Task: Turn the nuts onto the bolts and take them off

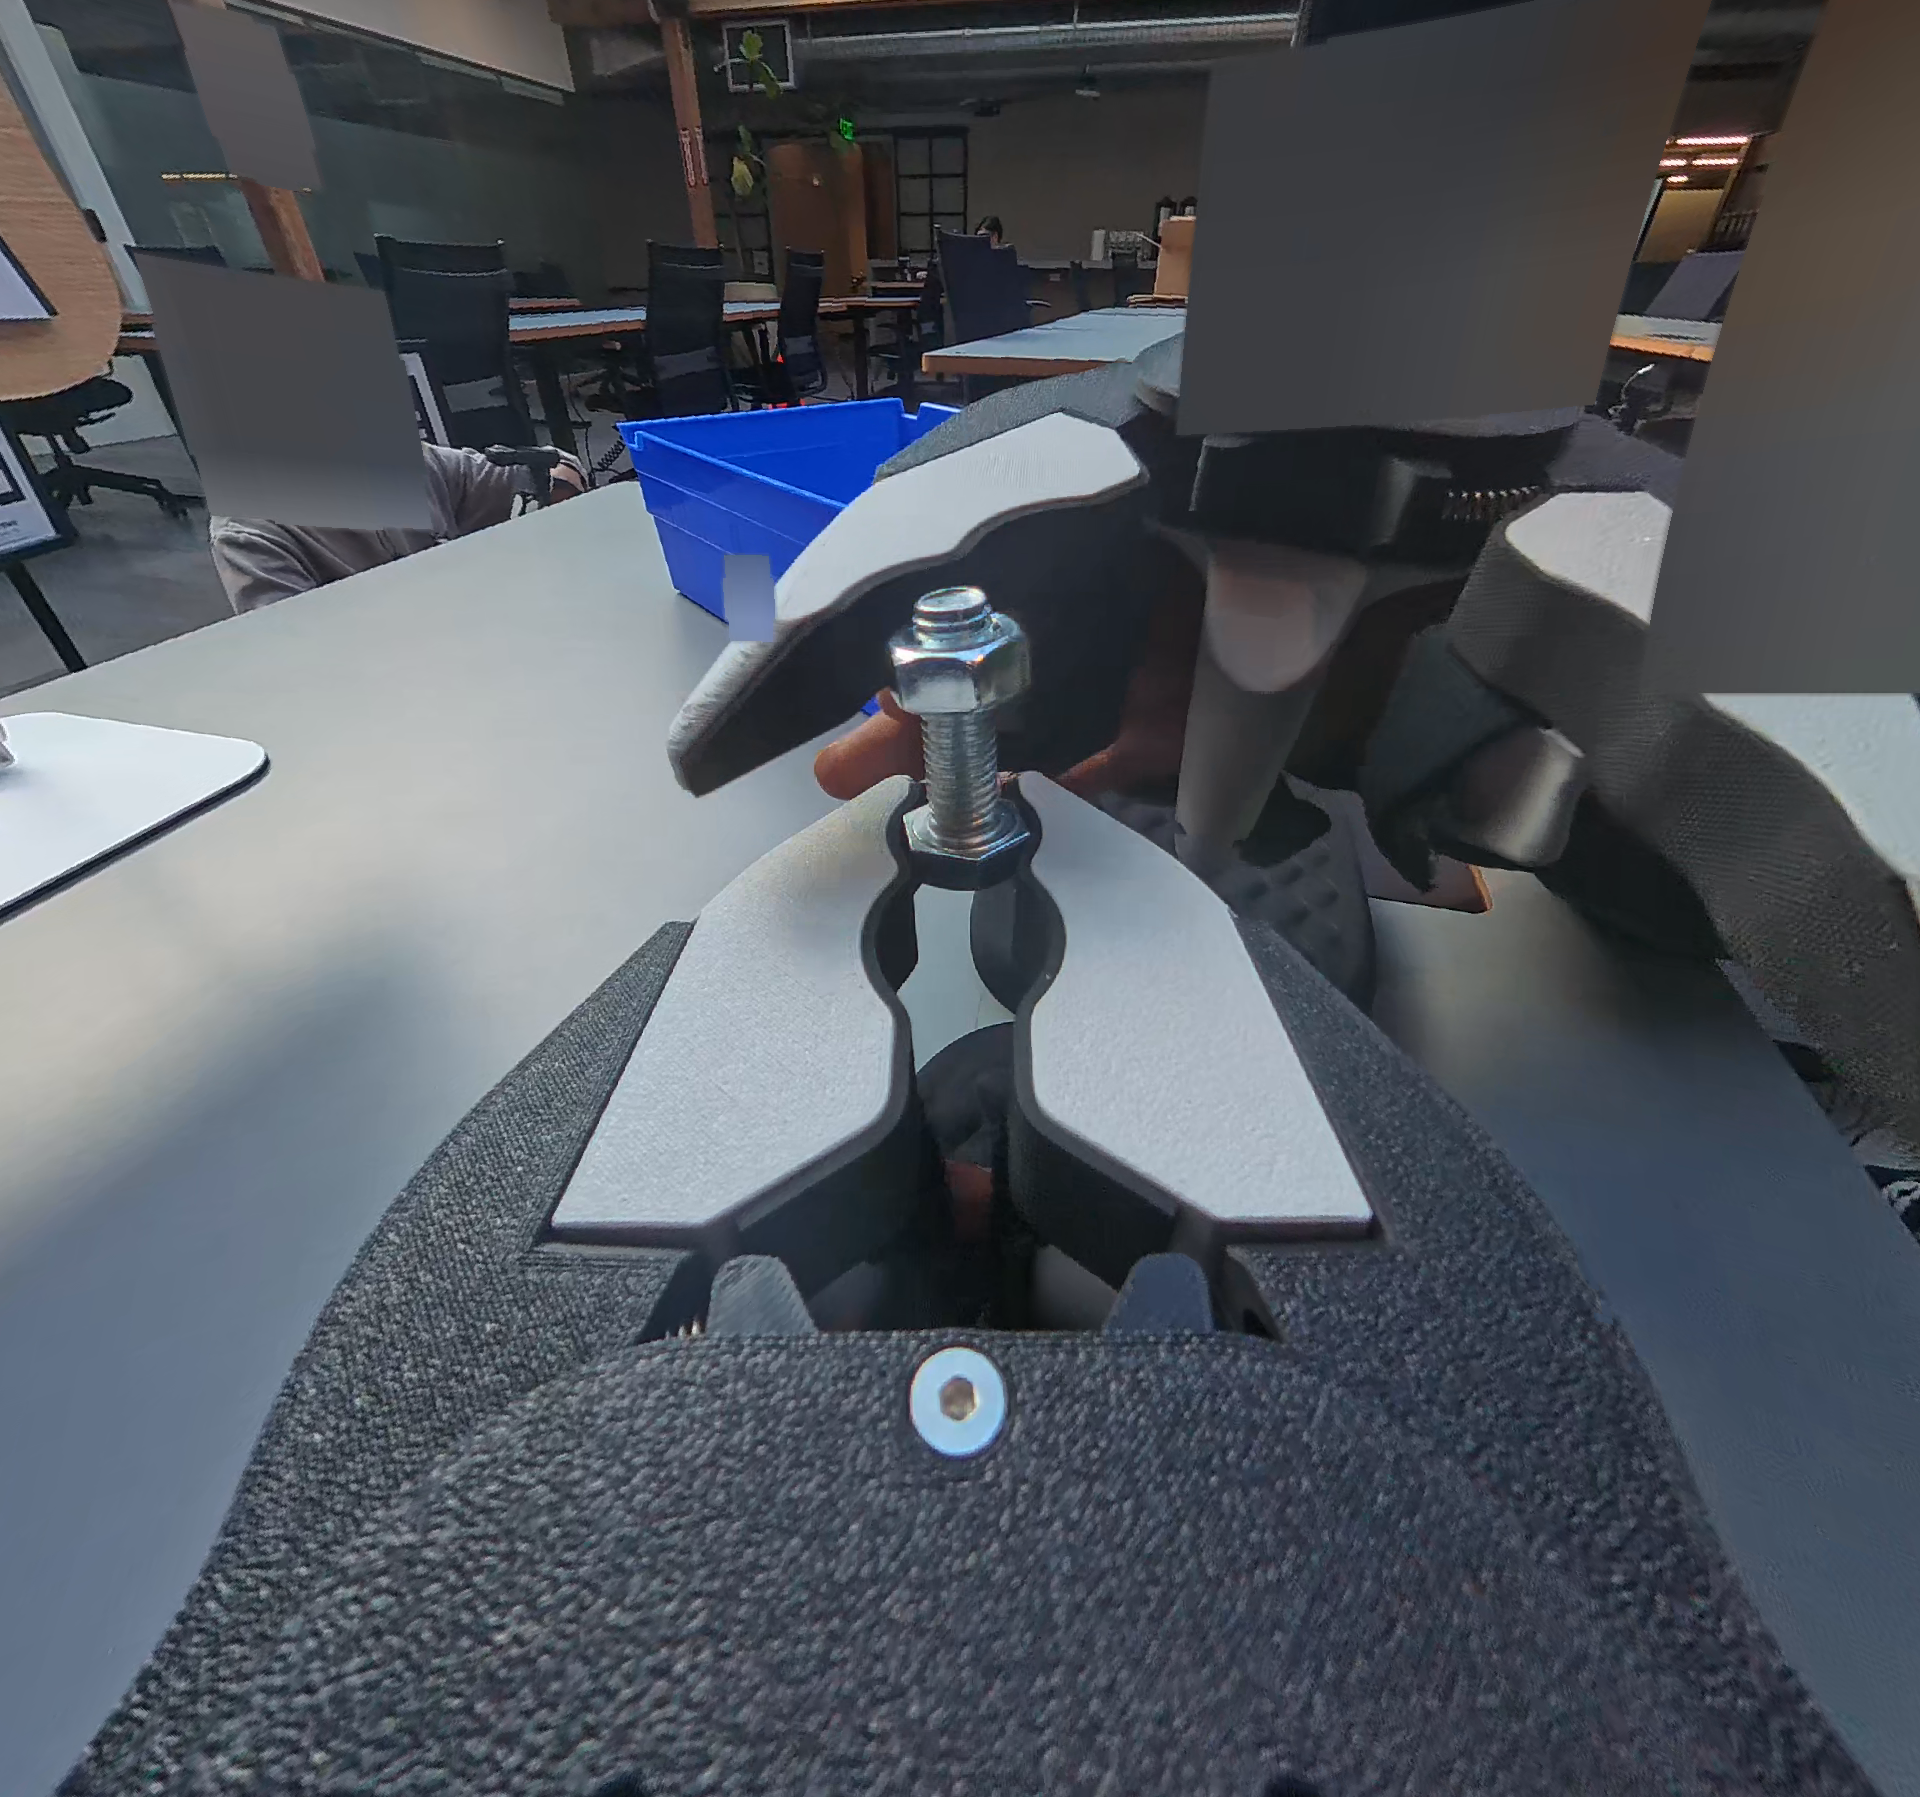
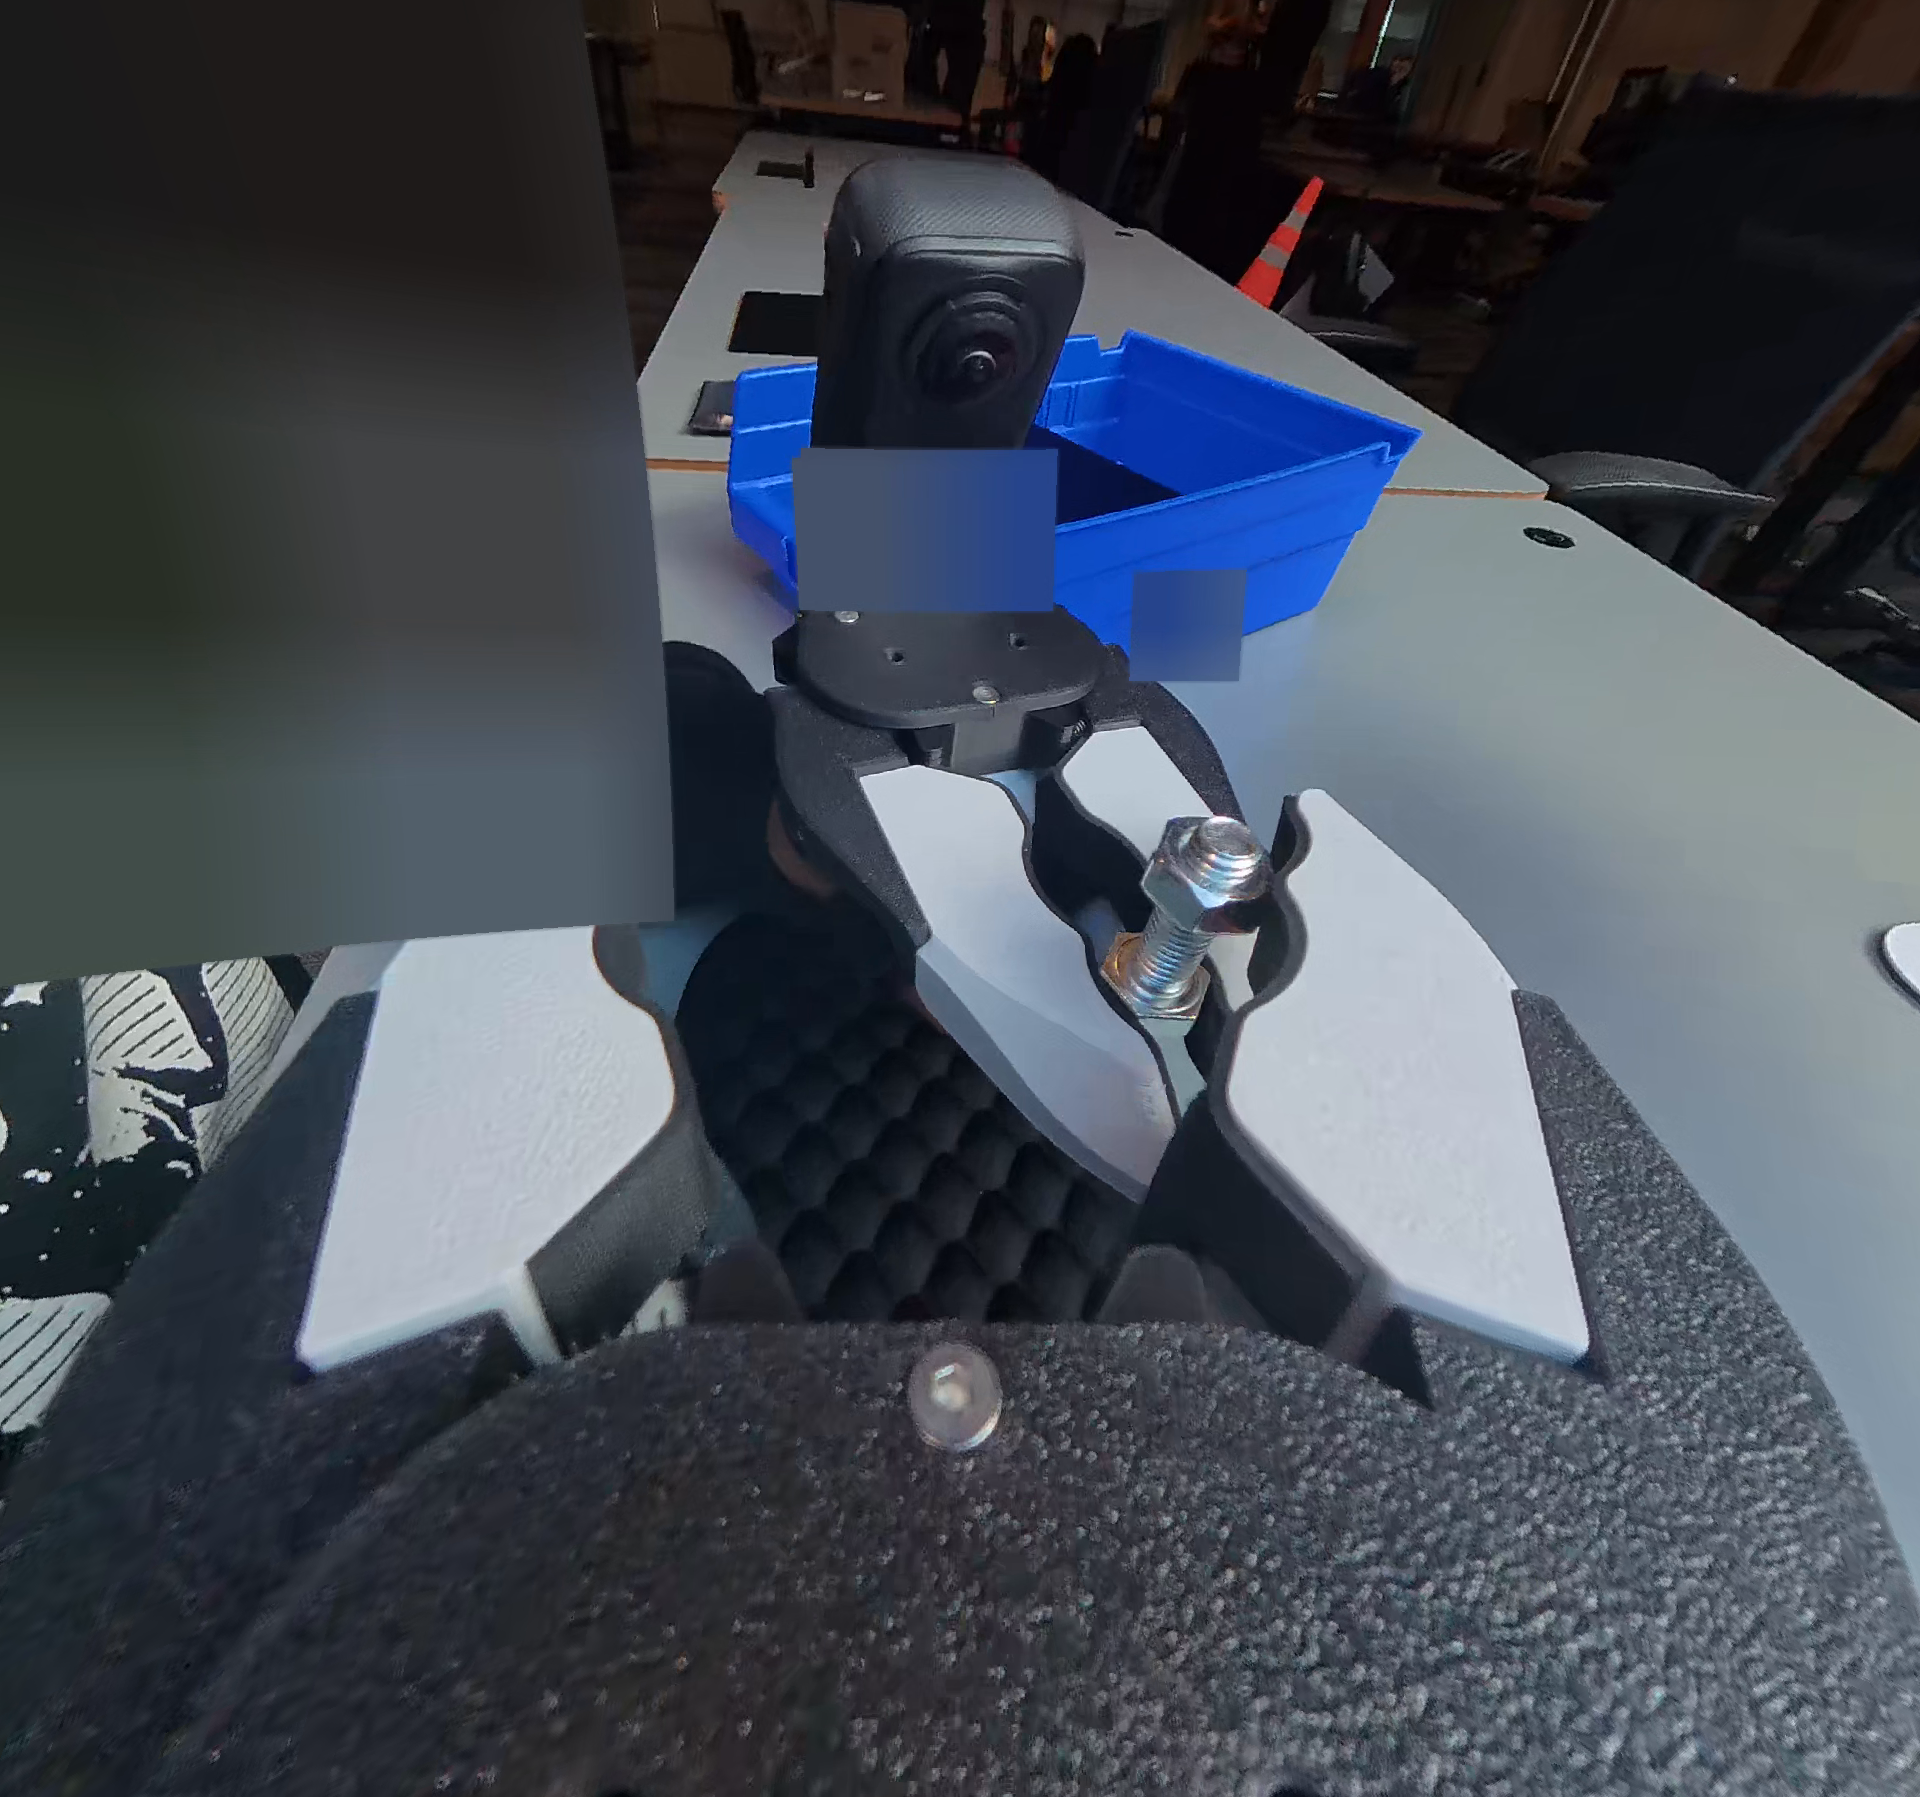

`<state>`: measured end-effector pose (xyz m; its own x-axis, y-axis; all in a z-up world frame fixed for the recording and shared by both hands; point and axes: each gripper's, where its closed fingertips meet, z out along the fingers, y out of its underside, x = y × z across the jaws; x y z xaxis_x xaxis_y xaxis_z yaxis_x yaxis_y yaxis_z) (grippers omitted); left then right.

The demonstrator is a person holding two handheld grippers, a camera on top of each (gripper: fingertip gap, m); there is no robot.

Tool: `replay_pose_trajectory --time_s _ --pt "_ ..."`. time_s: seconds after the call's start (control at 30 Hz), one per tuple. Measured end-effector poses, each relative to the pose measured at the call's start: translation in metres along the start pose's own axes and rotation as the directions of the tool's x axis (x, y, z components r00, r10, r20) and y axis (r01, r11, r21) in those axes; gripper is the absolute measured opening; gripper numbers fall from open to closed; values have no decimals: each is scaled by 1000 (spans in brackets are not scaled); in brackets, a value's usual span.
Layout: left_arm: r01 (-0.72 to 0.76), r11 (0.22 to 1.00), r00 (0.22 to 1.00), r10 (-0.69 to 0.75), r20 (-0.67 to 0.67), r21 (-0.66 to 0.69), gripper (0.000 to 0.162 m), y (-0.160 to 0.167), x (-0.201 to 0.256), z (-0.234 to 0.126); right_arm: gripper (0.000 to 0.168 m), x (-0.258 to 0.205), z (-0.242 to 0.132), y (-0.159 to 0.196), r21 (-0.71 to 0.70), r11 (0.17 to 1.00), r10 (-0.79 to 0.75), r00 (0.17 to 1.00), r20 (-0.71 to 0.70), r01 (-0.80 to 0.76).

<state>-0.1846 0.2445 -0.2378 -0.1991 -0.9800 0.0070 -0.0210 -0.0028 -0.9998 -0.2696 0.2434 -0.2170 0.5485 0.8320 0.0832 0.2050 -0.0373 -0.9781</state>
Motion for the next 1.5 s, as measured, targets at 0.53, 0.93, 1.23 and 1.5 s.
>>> replay_pose_trajectory --time_s 0.53,0.93,1.23,1.5 --pt "9 1000 1000 -9 9 14 14 -2 -2 -1 97 -10 -29 -2 52 997 61 996 -59 -58" --pt "9 1000 1000 -9 7 12 13 -1 -2 -1 95 12 -35 -11 134 990 59 990 -125 -42" --pt "9 1000 1000 -9 -1 5 14 -1 -1 0 108 7 -4 -8 80 997 10 1000 -17 -9" --pt "11 1000 1000 -11 4 12 14 -1 -2 -1 106 2 -8 -4 47 999 -5 1000 -24 6"
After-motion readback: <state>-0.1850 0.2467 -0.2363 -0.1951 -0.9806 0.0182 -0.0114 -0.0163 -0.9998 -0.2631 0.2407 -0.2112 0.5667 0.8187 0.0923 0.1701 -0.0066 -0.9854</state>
